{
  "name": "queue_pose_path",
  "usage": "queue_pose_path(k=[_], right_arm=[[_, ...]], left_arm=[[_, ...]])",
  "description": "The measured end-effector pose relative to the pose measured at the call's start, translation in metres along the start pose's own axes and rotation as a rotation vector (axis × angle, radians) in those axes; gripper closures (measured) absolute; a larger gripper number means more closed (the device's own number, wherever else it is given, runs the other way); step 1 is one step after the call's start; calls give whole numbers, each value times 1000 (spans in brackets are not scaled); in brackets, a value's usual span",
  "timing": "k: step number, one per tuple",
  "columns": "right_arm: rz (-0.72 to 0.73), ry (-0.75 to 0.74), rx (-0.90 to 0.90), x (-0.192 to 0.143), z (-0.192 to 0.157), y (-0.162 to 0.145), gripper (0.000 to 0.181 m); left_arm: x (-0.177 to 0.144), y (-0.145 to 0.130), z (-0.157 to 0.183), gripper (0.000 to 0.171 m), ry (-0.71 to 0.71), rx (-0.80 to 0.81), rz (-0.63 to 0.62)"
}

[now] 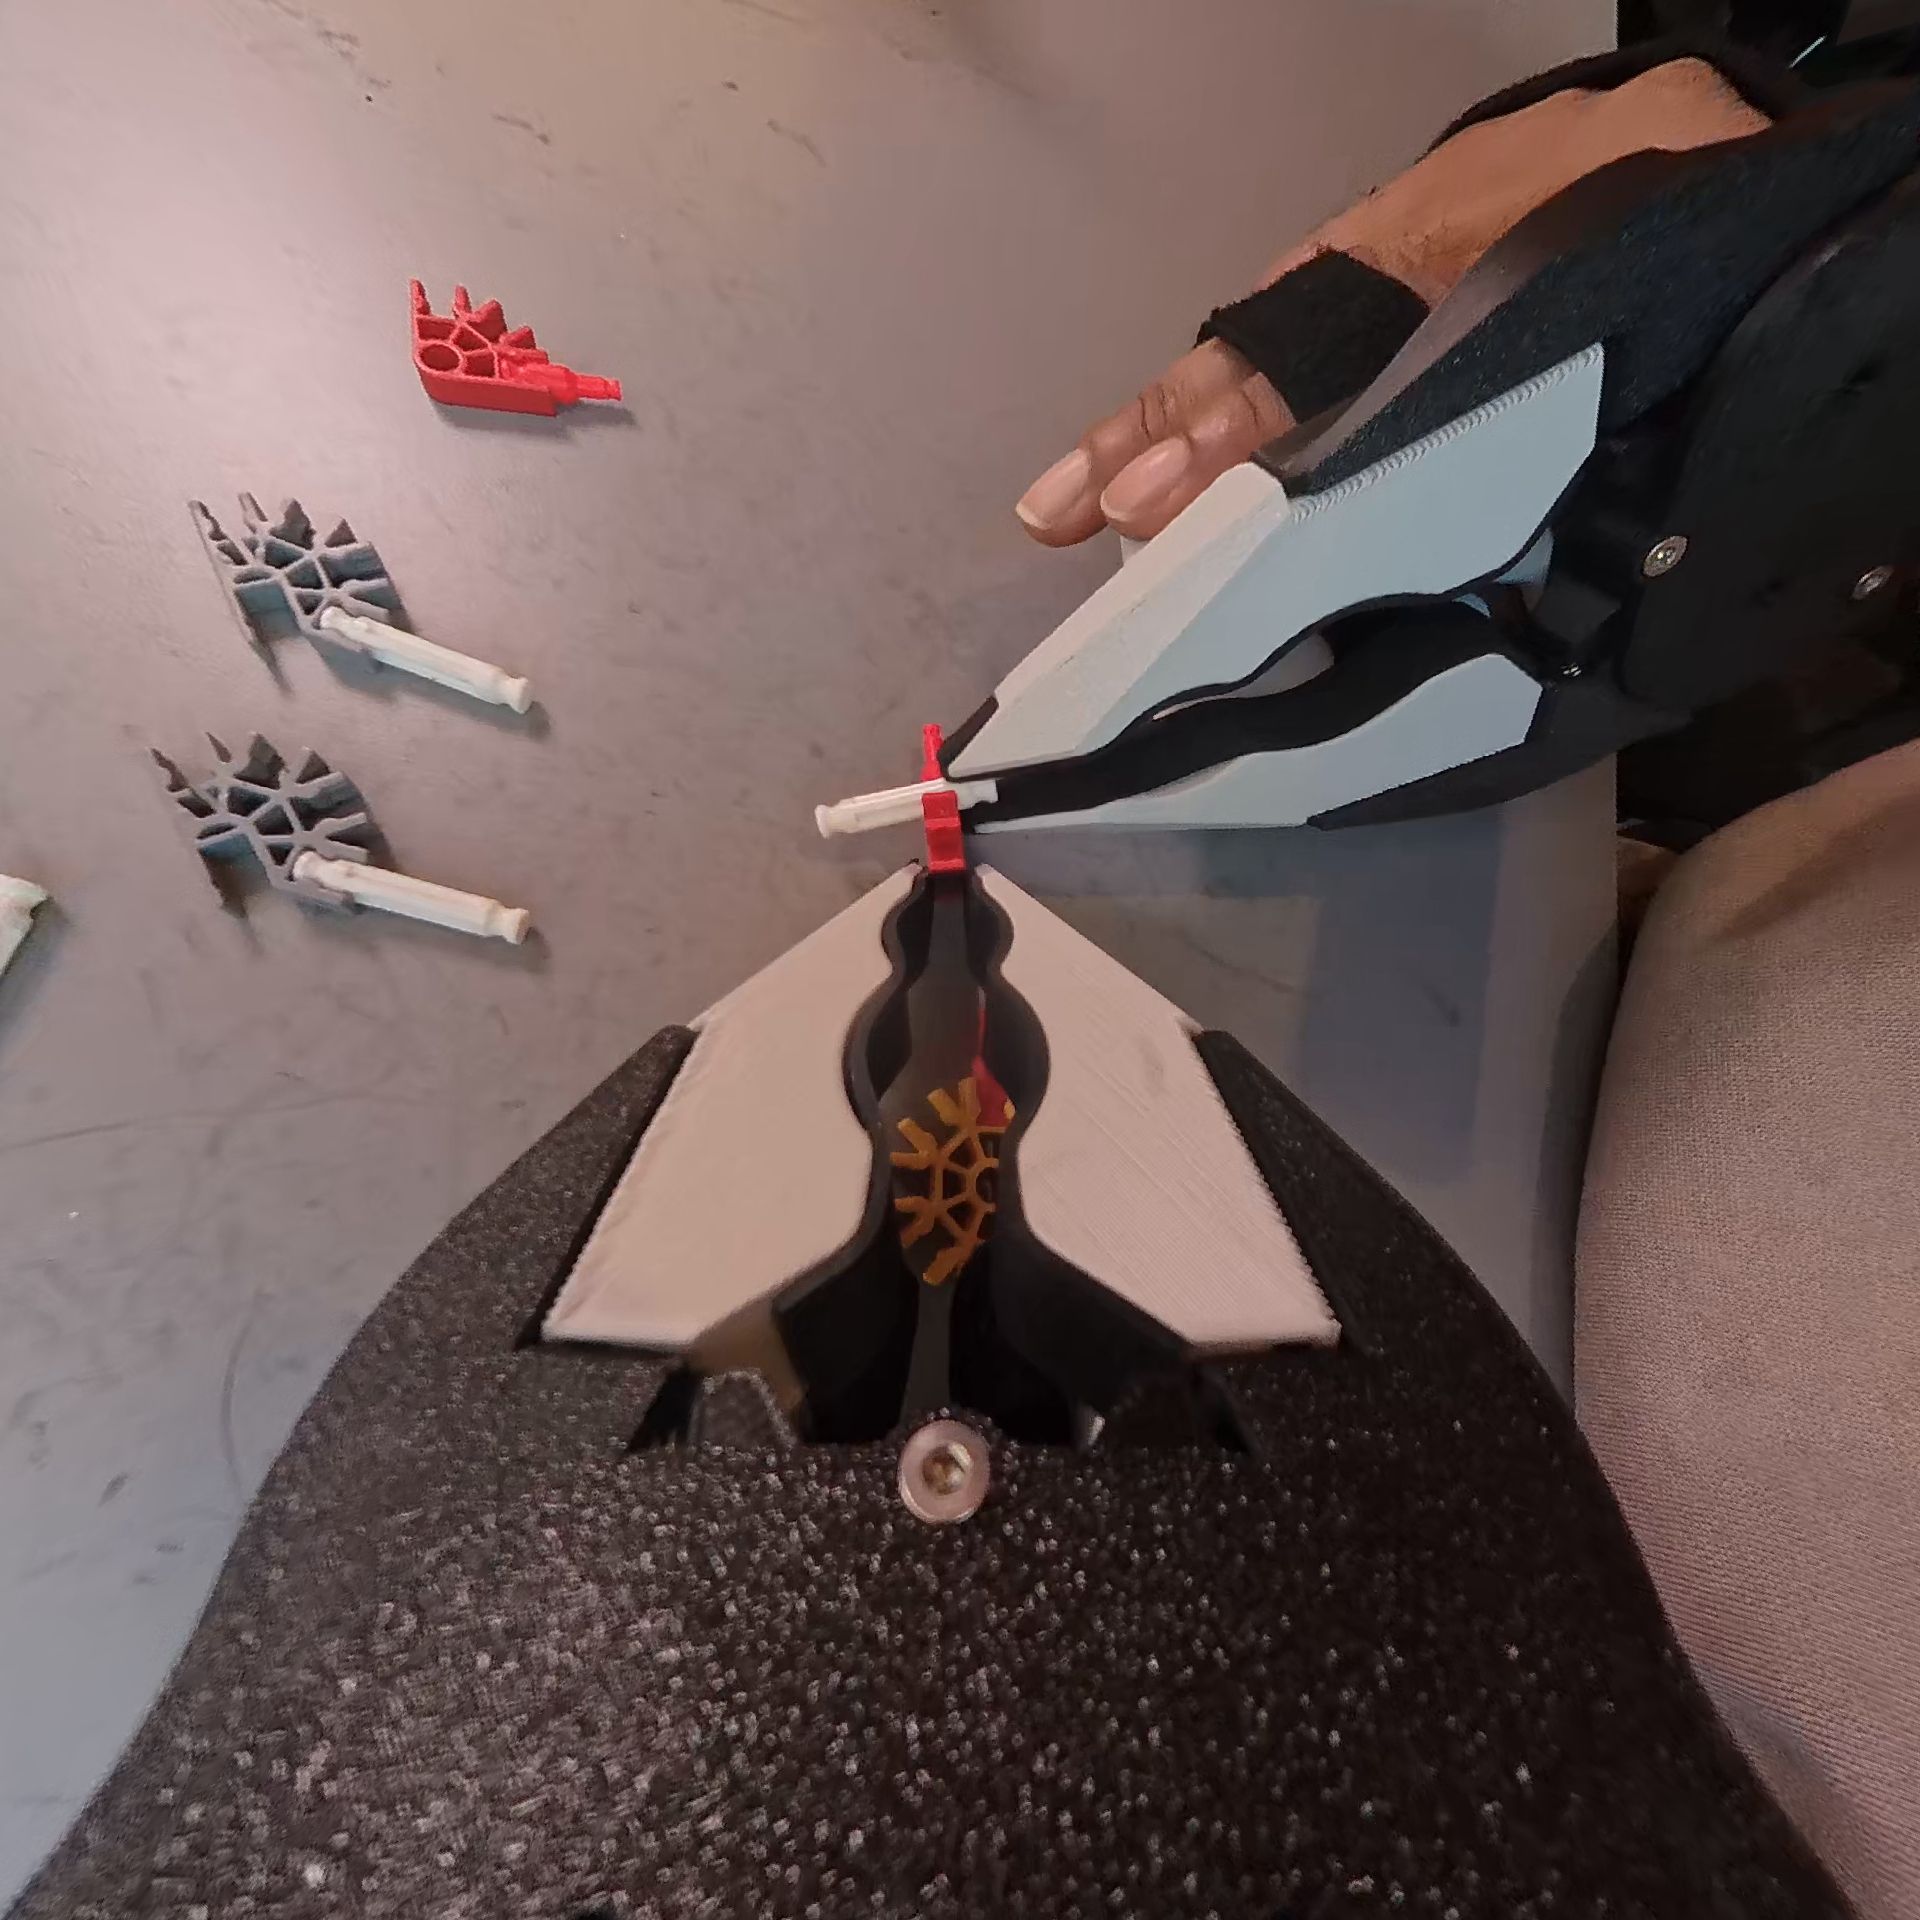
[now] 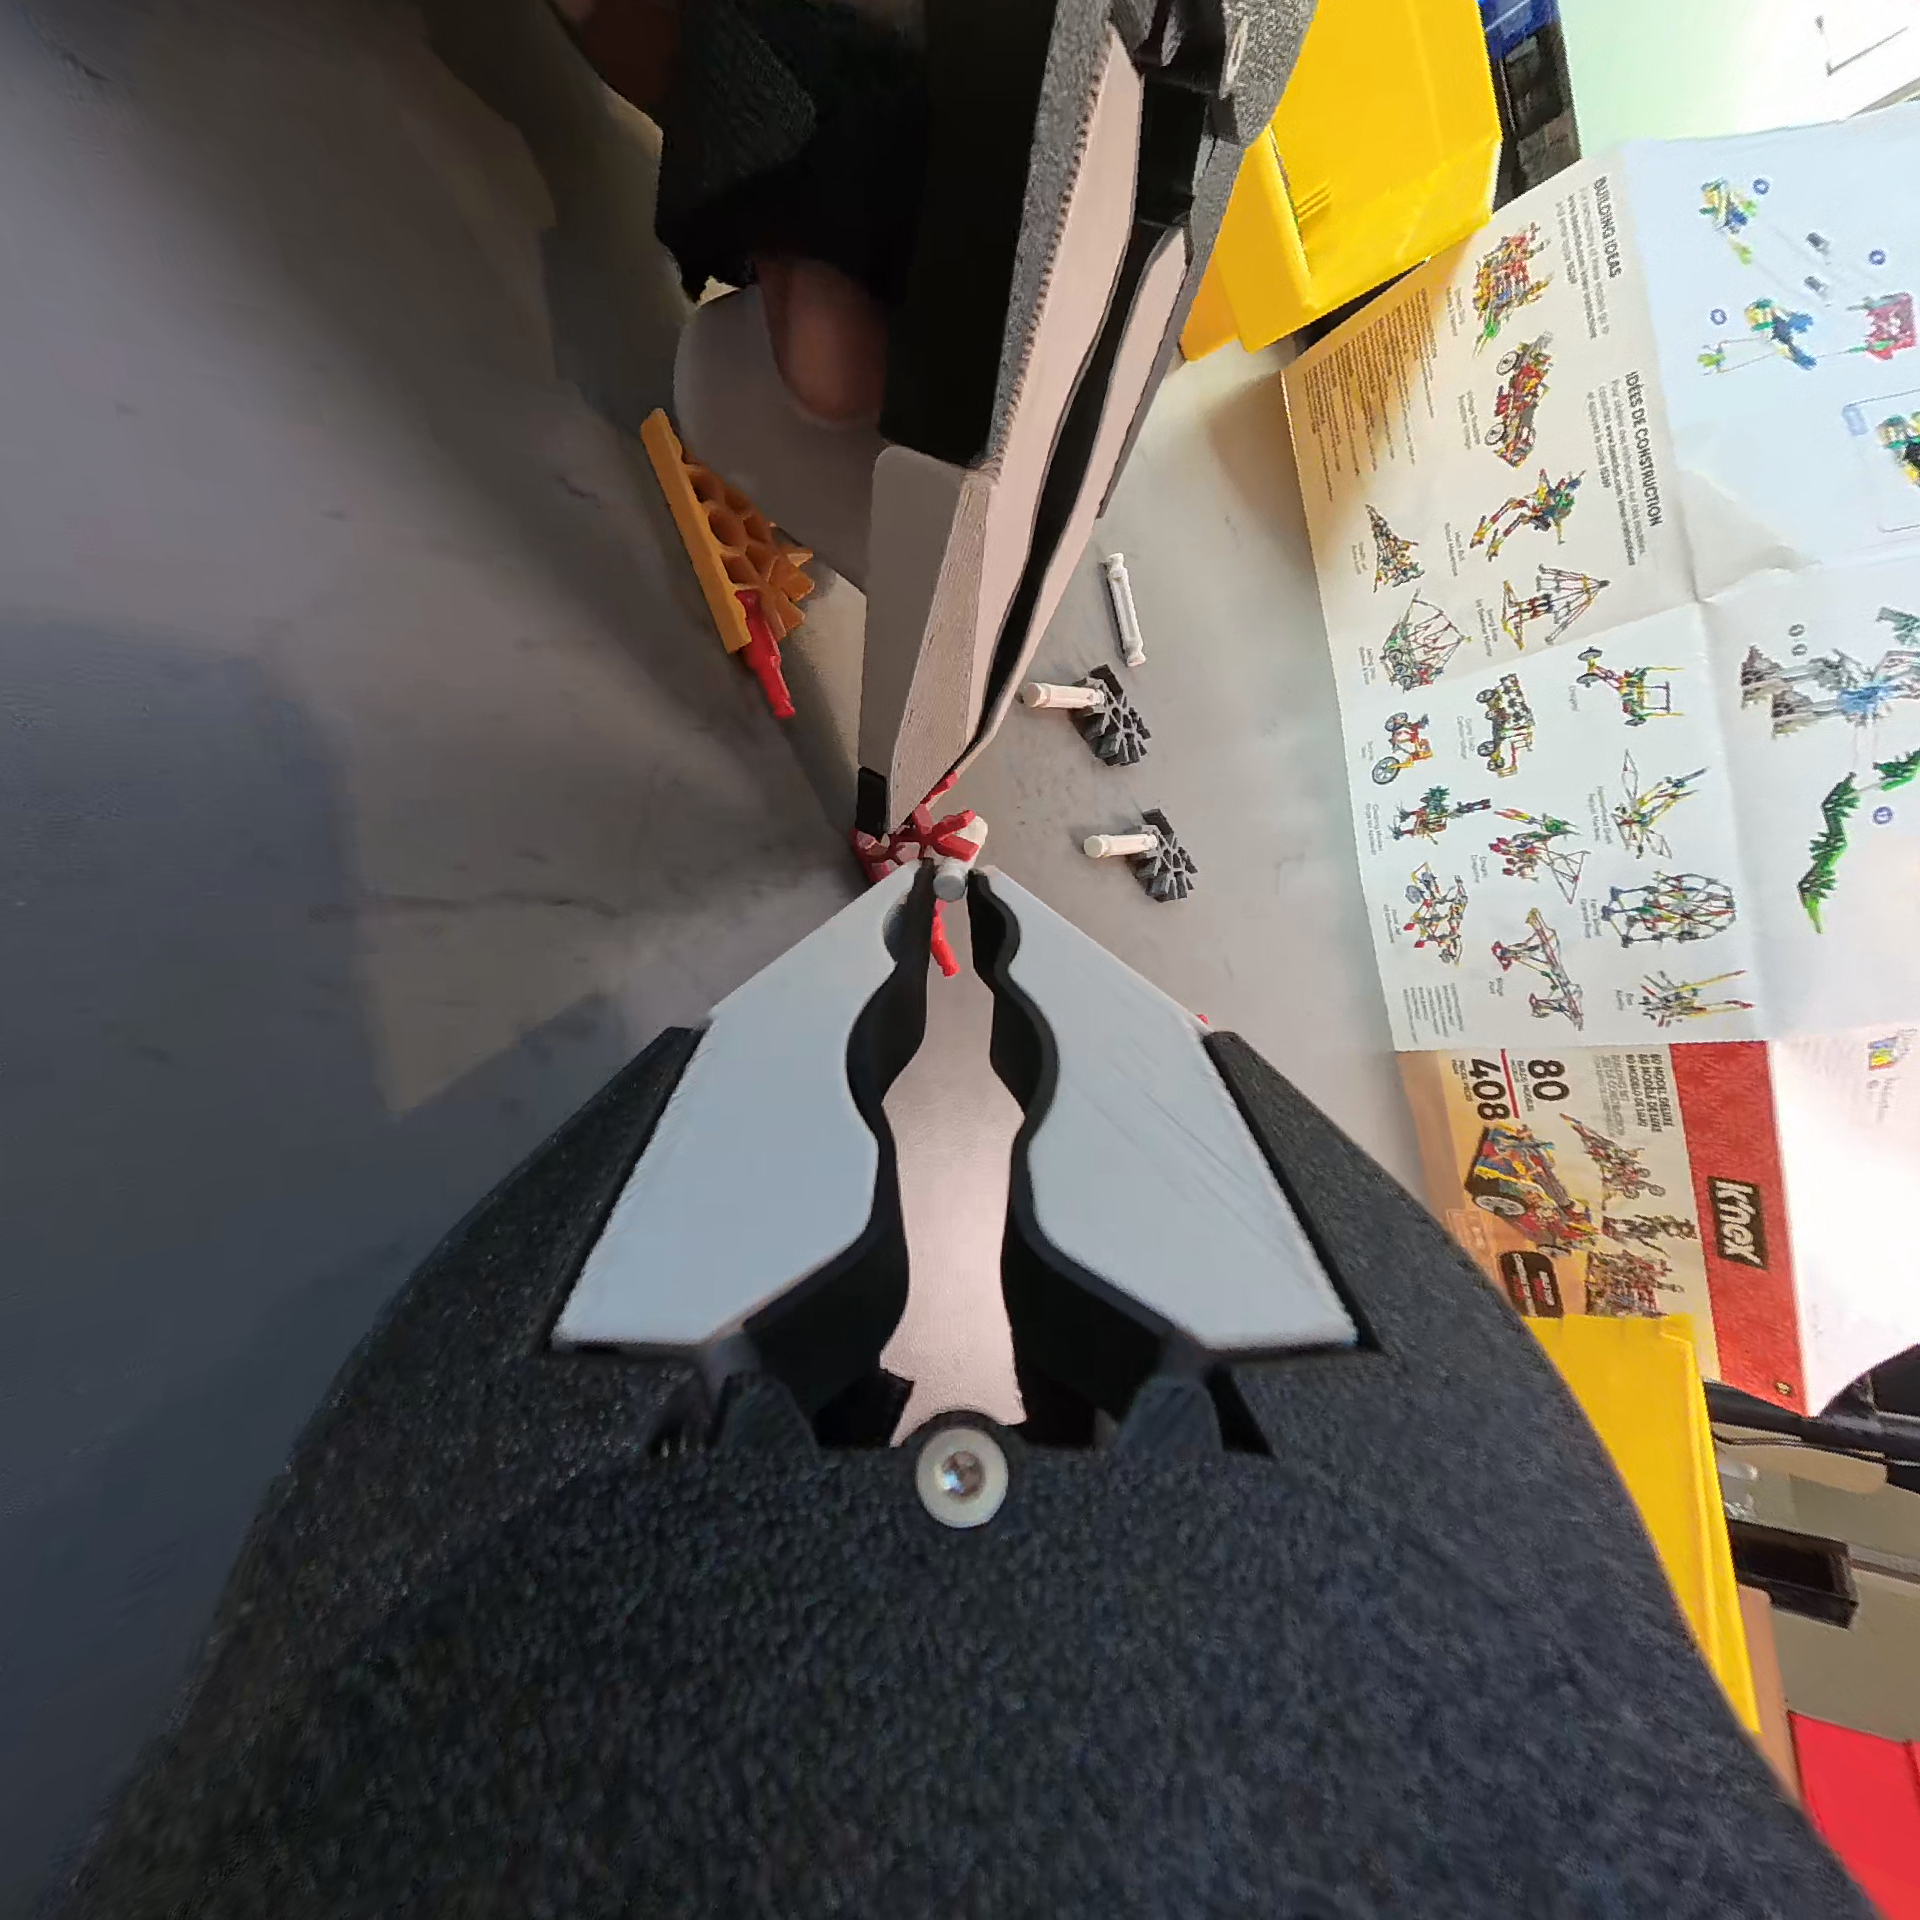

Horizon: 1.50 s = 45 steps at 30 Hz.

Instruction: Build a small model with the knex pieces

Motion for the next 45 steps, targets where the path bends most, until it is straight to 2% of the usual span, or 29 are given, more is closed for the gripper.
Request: queue_pose_path(k=[11,25,39,43,45], right_arm=[[32,4,64,1,-3,0,178],[12,-44,3,3,-8,3,180],[56,0,-4,3,-9,5,177],[72,-20,-71,3,-8,4,177],[67,-30,-87,4,-7,4,177]], left_arm=[[-1,0,0,168,10,4,7],[-1,0,0,169,16,-17,3],[0,-3,3,167,61,90,2],[-1,-4,2,164,61,112,-18],[-7,-6,0,155,74,148,-29]])
Point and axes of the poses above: each gripper's, where its closed fingertips meet, x out along the fingers, y out of its top, z = x × y across the jaws, the point moved 5 cm from there along -x, back along the fingers, and after that the axes turned 4 degrees about y, right-handed, at the moved point
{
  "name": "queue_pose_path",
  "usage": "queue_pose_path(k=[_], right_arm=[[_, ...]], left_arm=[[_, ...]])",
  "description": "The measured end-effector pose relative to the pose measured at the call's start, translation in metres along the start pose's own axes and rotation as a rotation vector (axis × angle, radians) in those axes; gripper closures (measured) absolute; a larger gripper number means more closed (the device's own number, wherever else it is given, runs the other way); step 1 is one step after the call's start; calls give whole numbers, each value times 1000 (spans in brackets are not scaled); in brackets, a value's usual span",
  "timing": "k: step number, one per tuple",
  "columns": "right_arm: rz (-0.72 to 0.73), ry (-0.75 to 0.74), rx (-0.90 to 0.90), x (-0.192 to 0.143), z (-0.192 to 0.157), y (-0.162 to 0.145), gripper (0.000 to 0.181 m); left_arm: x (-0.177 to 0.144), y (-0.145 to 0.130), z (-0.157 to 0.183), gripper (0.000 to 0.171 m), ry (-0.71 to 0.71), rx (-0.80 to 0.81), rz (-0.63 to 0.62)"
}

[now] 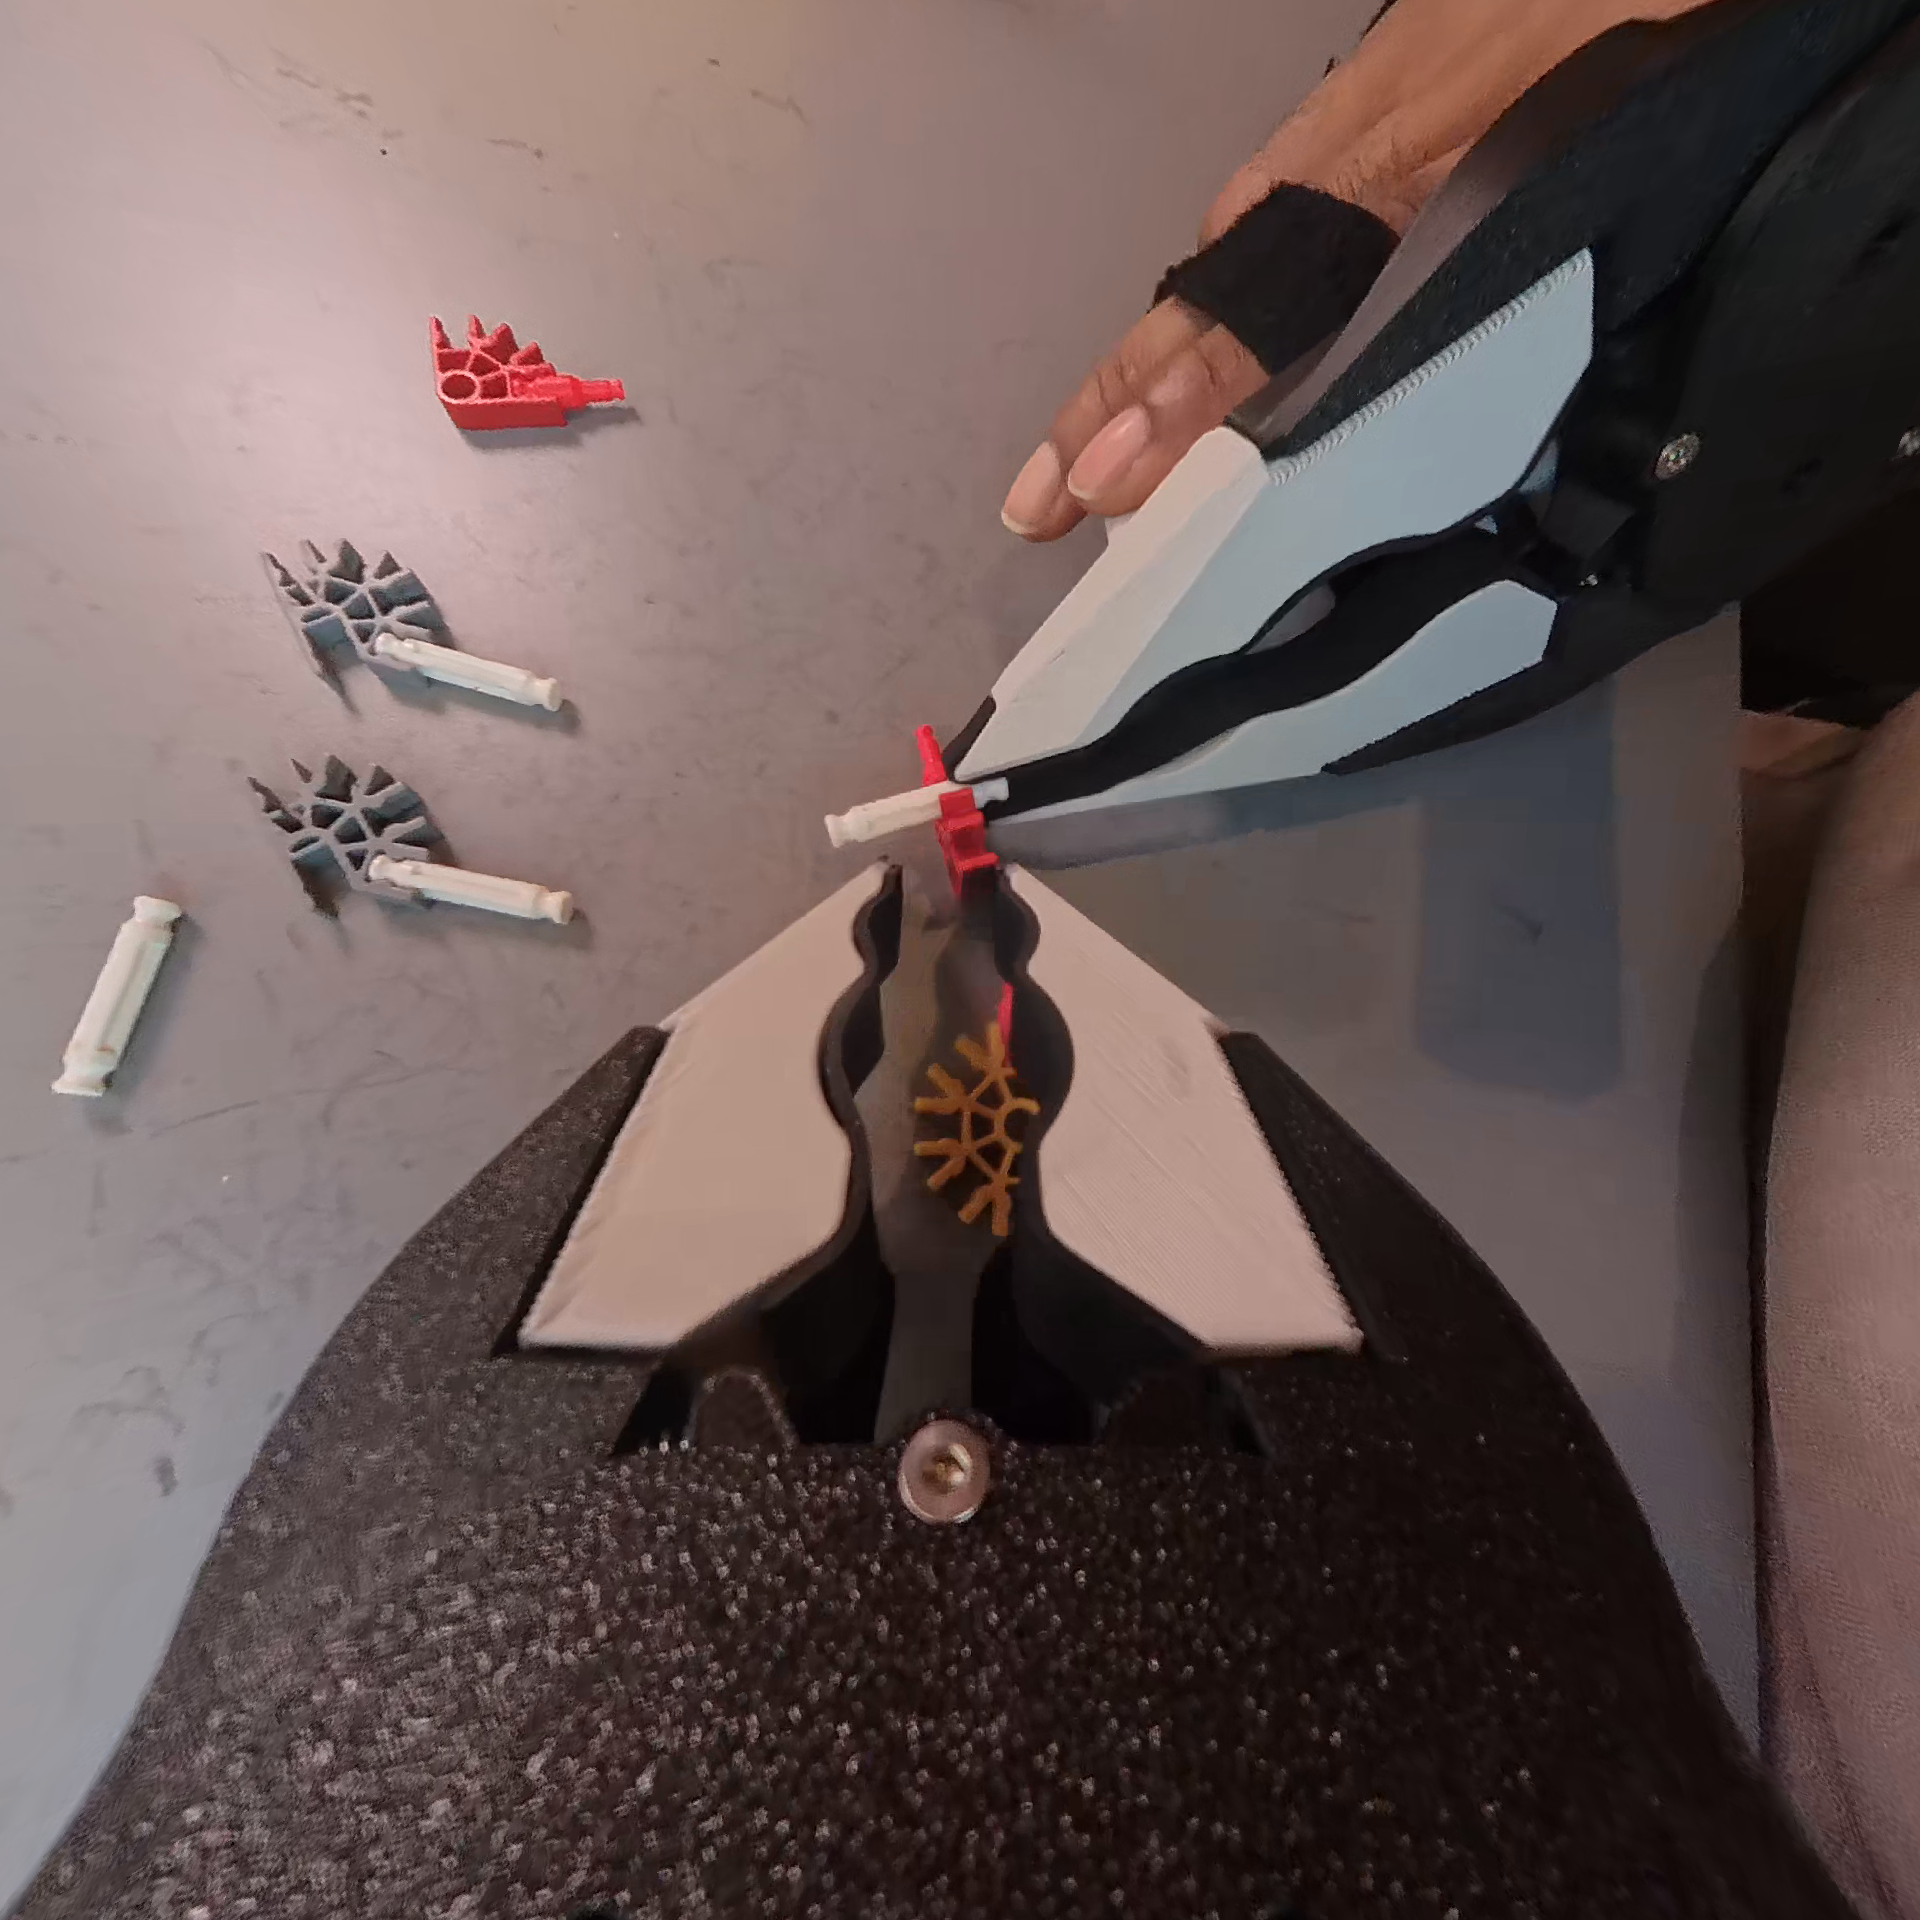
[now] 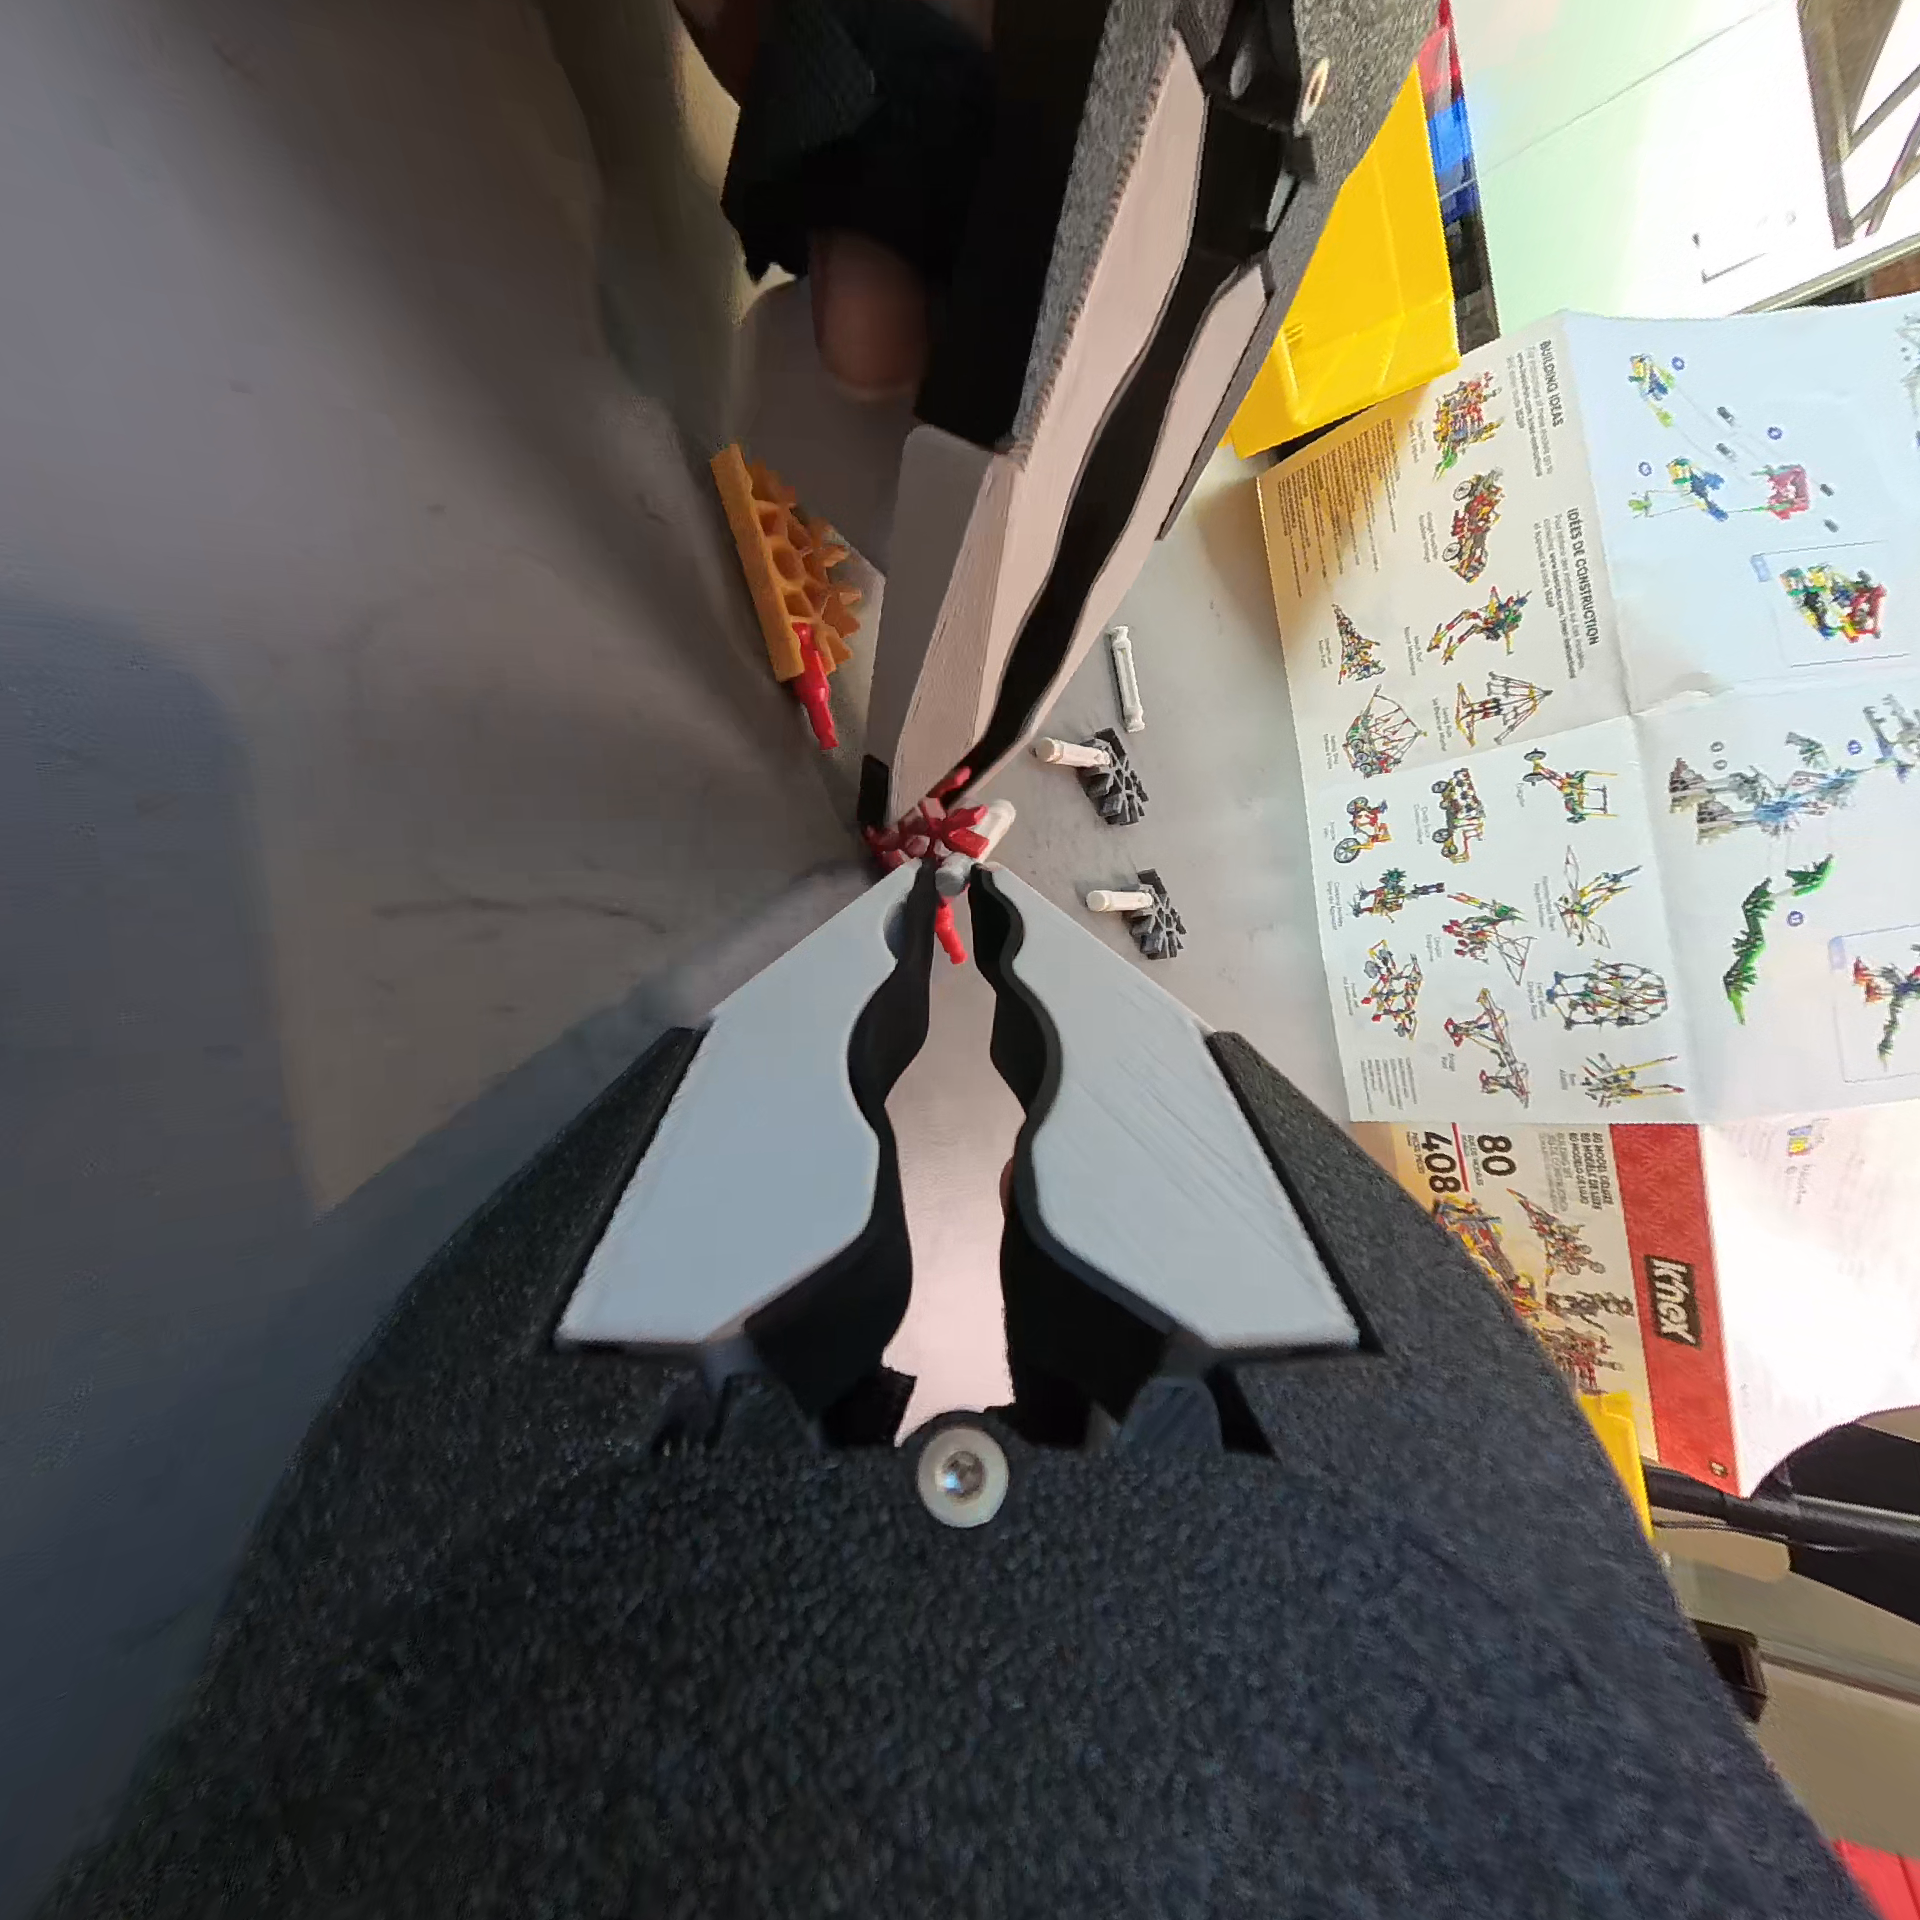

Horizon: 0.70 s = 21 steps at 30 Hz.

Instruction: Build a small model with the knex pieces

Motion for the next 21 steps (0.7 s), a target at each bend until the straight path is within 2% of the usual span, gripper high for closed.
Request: queue_pose_path(k=[1,2,4,9,13,17,21], right_arm=[[4,5,7,0,1,0,177],[5,8,12,1,1,-1,177],[3,5,7,1,1,-1,177],[-26,-8,13,4,4,-2,177],[-20,1,36,5,5,-2,177],[-25,6,68,7,7,-1,177],[-22,22,127,10,11,-2,177]], left_arm=[[-2,-1,1,157,-12,11,2],[-4,-1,1,167,-21,14,4],[-3,-2,1,171,-25,10,5],[-1,0,-1,171,-17,-8,19],[1,1,1,157,-32,-34,23],[3,4,-5,165,16,-48,18],[3,4,-15,166,-60,-178,28]])
Point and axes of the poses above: each gripper's, where its closed fingertips meet, x out along the fingers, y out of its top, z = x × y across the jaws, the point moved 5 cm from there along -x, back along the fingers, and after that the axes turned 4 degrees about y, right-handed, at the moved point
